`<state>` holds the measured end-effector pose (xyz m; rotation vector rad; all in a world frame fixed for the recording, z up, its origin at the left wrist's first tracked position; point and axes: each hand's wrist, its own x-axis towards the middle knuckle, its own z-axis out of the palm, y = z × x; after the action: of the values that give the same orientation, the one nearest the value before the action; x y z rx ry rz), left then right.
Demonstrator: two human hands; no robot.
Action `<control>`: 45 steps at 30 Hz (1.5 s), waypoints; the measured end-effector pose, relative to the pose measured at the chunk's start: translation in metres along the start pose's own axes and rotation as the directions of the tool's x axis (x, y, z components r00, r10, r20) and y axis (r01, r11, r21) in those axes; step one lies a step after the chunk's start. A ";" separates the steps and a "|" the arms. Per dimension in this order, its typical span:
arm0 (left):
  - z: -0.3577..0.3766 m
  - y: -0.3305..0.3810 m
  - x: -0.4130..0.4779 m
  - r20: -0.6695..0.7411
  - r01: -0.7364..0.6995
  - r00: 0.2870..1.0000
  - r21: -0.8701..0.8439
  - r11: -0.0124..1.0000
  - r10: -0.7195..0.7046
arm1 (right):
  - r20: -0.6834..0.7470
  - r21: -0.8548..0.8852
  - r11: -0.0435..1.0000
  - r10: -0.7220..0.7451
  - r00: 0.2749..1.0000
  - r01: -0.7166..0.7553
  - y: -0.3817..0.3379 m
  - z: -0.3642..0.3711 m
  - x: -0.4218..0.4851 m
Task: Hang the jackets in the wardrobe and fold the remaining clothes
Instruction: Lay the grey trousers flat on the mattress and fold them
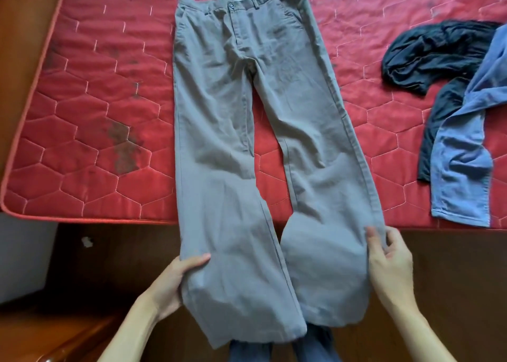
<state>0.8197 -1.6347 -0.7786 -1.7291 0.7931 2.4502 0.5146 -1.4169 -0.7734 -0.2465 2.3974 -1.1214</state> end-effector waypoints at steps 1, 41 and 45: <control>0.000 -0.004 0.000 -0.004 0.012 1.000 0.033 0.999 -0.012 | 0.052 -0.007 0.999 0.035 0.998 -0.035 0.005 0.001 -0.004; -0.009 -0.021 -0.015 -0.123 -0.009 0.992 -0.008 1.000 0.008 | 0.517 -0.112 0.915 0.387 0.763 -0.388 -0.015 0.146 -0.121; -0.020 -0.019 -0.020 -0.041 0.077 0.995 -0.176 0.981 -0.085 | 0.695 -0.067 0.843 0.423 0.582 -0.534 -0.024 0.155 -0.106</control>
<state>0.8509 -1.6219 -0.7725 -1.8445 0.5133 2.4987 0.6826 -1.4993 -0.8038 0.0529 1.5458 -0.7504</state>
